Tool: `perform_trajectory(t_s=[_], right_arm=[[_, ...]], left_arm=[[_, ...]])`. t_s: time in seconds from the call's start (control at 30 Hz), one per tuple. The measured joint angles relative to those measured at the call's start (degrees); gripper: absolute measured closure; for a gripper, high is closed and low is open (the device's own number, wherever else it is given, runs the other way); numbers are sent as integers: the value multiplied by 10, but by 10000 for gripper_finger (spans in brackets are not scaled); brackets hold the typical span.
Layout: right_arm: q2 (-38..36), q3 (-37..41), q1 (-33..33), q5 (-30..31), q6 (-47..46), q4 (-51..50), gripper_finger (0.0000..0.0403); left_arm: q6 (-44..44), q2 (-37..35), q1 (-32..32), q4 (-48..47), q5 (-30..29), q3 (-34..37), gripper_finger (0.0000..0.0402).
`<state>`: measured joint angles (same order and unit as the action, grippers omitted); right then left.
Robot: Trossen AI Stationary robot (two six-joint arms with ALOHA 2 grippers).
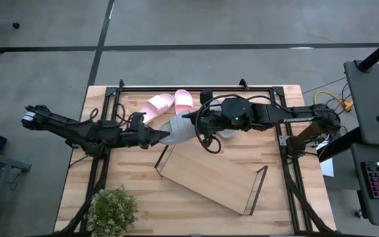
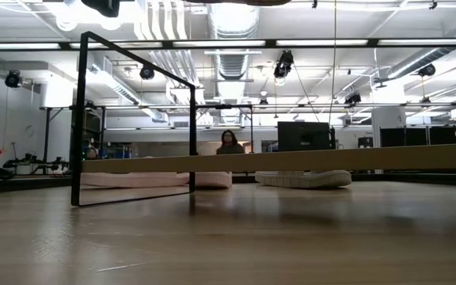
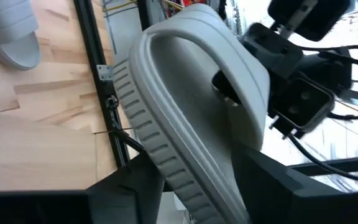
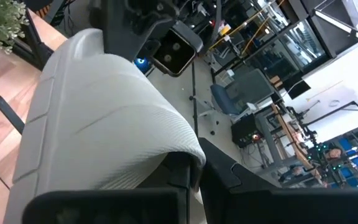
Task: Pick and place slides into the shelf
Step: Put the right gray slipper on the shelf
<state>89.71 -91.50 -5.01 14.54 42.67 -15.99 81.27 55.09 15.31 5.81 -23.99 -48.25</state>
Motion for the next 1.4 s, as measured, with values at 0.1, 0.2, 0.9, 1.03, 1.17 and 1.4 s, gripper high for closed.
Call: perform_trajectory(t_s=[0.1, 0.2, 0.9, 1.03, 1.17, 1.4], right_arm=[[0, -1, 0, 0, 1, 2, 394], [0, -5, 0, 1, 5, 1, 394], [0, -39, 0, 110, 25, 7, 335], [0, -41, 0, 126, 26, 7, 311], [-2, -42, 1, 153, 45, 4, 296], [-4, -47, 1, 217, 86, 1, 287]], left_arm=[[23, 13, -5, 1, -5, 0, 282], [26, 22, -11, 4, -10, 0, 338], [-32, 12, -38, 34, -16, 0, 384], [-44, 6, -42, 33, -17, 0, 384], [-55, 3, -41, 30, -16, 0, 385], [-70, -6, -45, 30, -23, 0, 385]])
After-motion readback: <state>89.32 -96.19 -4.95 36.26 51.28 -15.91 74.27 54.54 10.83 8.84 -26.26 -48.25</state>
